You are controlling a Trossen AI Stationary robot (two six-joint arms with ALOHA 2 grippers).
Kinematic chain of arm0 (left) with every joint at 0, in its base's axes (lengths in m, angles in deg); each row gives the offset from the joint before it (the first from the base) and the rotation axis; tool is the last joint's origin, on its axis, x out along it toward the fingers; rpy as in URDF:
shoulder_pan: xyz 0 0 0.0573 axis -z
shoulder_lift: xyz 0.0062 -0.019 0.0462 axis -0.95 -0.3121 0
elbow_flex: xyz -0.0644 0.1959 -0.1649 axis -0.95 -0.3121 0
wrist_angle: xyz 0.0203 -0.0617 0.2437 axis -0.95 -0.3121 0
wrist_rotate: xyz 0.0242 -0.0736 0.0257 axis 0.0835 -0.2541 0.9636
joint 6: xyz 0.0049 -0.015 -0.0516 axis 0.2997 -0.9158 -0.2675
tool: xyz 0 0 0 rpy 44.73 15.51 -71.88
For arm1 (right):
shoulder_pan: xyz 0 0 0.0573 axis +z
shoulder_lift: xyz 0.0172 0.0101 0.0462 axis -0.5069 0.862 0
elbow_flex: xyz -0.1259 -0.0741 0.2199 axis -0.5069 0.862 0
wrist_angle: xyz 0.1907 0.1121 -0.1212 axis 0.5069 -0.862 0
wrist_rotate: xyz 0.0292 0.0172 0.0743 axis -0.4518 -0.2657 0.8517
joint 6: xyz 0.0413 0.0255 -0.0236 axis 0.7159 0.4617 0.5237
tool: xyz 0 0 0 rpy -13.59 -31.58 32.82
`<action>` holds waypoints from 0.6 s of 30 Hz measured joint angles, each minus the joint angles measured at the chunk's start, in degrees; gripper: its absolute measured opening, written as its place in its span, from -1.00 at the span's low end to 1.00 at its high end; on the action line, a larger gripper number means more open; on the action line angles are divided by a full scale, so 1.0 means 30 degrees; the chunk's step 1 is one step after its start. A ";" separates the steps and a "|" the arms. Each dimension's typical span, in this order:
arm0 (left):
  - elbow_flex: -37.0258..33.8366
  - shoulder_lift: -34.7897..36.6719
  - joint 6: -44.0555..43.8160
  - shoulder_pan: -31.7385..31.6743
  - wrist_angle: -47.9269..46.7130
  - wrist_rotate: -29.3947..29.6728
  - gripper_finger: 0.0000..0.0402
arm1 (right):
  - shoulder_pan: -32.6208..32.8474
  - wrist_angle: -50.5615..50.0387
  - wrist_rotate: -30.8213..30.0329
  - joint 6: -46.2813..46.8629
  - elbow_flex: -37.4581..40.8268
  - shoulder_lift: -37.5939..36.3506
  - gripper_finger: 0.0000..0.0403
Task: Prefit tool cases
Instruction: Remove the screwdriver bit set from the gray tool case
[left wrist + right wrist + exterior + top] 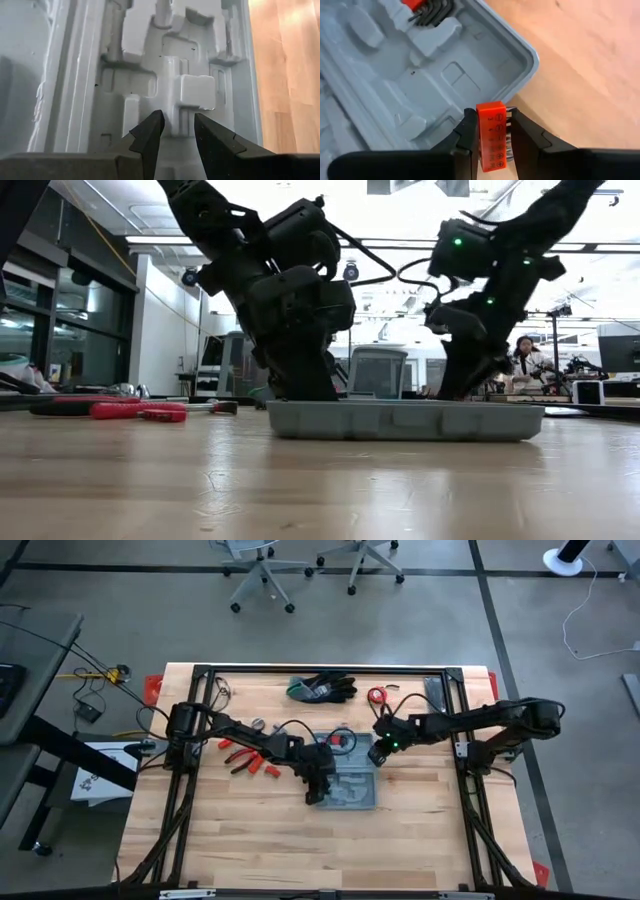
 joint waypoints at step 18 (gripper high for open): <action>-0.0015 0.0709 0.0373 -0.1094 -0.1698 0.0423 -0.43 | 0.0199 -0.1047 -0.2093 0.1560 0.0248 -0.1331 -0.50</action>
